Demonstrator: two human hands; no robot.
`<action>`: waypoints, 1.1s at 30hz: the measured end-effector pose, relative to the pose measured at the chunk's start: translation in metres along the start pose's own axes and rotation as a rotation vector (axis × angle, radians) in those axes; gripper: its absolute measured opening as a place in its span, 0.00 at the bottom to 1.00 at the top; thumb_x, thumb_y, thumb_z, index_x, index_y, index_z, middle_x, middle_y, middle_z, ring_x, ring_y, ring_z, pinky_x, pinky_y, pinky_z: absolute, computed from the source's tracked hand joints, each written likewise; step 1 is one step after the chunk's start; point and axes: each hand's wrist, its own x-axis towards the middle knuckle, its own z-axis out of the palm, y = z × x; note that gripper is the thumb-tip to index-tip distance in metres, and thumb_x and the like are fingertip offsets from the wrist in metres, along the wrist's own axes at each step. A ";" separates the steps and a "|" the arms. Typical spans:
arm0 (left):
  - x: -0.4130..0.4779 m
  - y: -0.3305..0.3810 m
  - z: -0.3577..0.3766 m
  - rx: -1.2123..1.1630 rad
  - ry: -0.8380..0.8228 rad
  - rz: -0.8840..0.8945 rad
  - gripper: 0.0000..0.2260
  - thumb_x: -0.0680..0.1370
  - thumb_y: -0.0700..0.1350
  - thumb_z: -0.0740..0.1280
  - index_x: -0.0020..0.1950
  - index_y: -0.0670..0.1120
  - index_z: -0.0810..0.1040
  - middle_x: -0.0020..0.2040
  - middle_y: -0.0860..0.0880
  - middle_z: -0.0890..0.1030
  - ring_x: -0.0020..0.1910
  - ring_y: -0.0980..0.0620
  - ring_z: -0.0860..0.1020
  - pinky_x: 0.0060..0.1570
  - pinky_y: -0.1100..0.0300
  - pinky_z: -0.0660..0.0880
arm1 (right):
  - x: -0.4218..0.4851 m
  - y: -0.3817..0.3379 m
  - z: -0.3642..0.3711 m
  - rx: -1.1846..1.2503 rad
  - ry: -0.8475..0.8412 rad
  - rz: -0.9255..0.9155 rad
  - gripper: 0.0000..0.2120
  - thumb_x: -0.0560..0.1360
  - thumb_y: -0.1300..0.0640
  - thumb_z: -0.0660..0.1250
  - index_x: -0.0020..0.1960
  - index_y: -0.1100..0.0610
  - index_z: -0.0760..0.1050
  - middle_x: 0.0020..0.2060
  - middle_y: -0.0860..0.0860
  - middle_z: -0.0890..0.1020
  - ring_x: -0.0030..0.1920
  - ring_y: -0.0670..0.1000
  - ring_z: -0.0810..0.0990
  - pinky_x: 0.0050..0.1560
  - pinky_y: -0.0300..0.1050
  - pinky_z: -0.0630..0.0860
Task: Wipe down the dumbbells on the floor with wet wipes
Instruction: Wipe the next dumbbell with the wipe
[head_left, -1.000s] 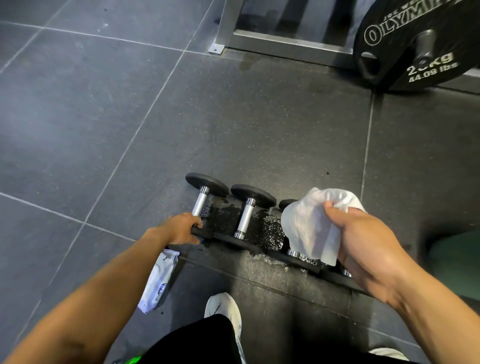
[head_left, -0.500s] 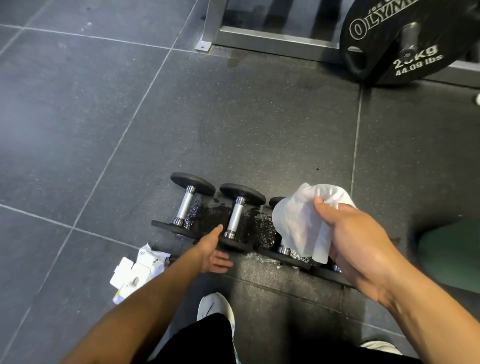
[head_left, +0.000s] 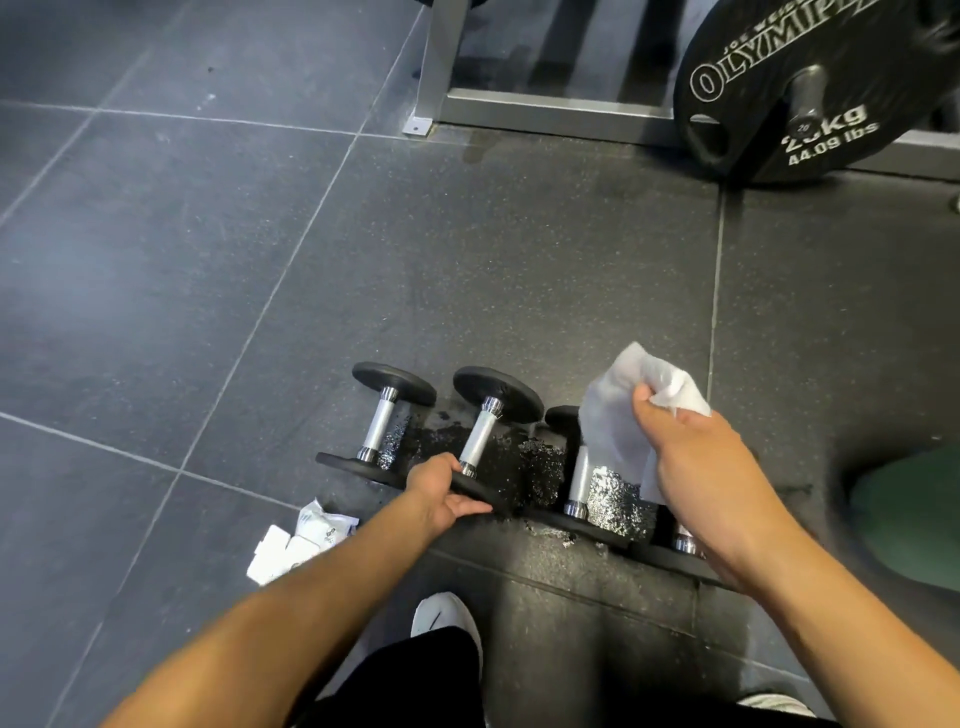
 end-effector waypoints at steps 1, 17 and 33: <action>-0.018 0.007 0.001 0.028 -0.007 0.025 0.06 0.80 0.32 0.56 0.56 0.38 0.69 0.54 0.34 0.77 0.45 0.30 0.79 0.52 0.24 0.74 | -0.006 -0.005 -0.002 -0.035 0.017 -0.084 0.14 0.84 0.42 0.55 0.55 0.45 0.77 0.37 0.45 0.81 0.35 0.38 0.79 0.39 0.35 0.76; -0.274 0.001 0.051 0.524 -0.149 0.381 0.05 0.76 0.34 0.66 0.41 0.36 0.80 0.36 0.35 0.81 0.39 0.35 0.80 0.49 0.25 0.79 | -0.043 0.019 -0.006 -1.243 -0.322 -0.780 0.45 0.75 0.52 0.65 0.83 0.58 0.43 0.83 0.54 0.48 0.82 0.58 0.42 0.79 0.63 0.40; -0.328 -0.046 0.087 0.909 -0.030 0.943 0.05 0.71 0.51 0.65 0.44 0.53 0.77 0.34 0.52 0.81 0.36 0.46 0.81 0.47 0.41 0.82 | -0.055 0.013 -0.031 -1.142 0.027 -0.646 0.13 0.79 0.54 0.62 0.61 0.57 0.69 0.50 0.54 0.83 0.50 0.60 0.83 0.40 0.48 0.66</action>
